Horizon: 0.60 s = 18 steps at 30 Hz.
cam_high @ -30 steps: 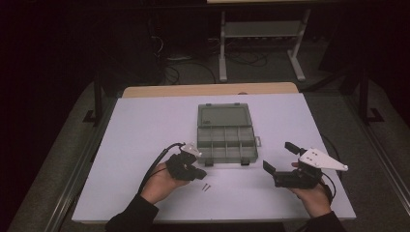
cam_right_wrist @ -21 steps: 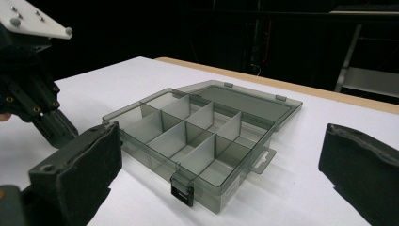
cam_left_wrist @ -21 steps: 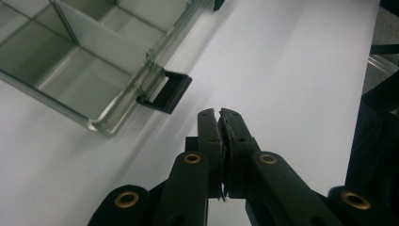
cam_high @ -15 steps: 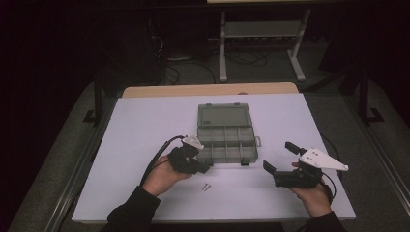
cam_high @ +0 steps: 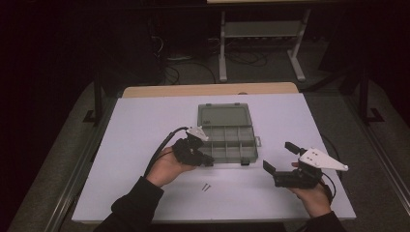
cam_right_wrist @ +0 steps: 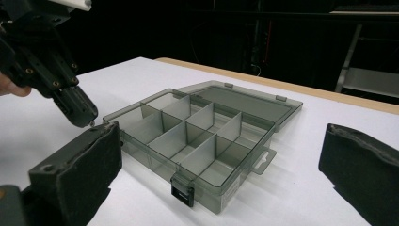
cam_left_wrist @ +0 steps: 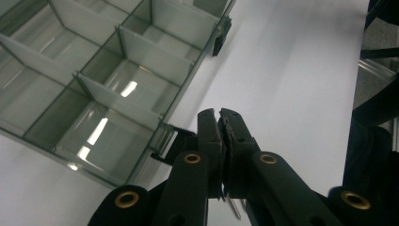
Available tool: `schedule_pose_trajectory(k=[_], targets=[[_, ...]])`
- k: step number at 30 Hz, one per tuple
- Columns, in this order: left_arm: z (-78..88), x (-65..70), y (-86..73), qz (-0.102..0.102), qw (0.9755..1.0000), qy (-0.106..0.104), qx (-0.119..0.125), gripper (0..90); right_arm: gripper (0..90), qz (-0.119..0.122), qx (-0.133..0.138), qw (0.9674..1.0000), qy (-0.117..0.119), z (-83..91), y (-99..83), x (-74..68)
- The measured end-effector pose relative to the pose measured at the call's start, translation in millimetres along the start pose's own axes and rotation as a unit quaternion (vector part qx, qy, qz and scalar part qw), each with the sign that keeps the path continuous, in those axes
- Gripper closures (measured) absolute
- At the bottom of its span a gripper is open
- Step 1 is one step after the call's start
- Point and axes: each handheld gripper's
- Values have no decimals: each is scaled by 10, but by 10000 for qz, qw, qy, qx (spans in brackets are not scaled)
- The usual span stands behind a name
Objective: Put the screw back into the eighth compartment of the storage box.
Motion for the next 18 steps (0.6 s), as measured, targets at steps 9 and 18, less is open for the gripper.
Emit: schedule_pose_trajectory(k=[9, 18], targets=[[-11, -28, 151, -57, 10000, -41, -22, 880, 0, 9, 4, 10000, 3, 2, 0, 1], [-27, -63, 337, -223, 9997, -63, 23, 880, 0, 3, 7, 10000, 8, 1, 0, 0]])
Point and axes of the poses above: each handheld gripper's, and its own axes: z roughly backward along the jaws, y roughly out of its top, x roughly to its right, and after that the axes turned 8 degrees about -x, right-handed
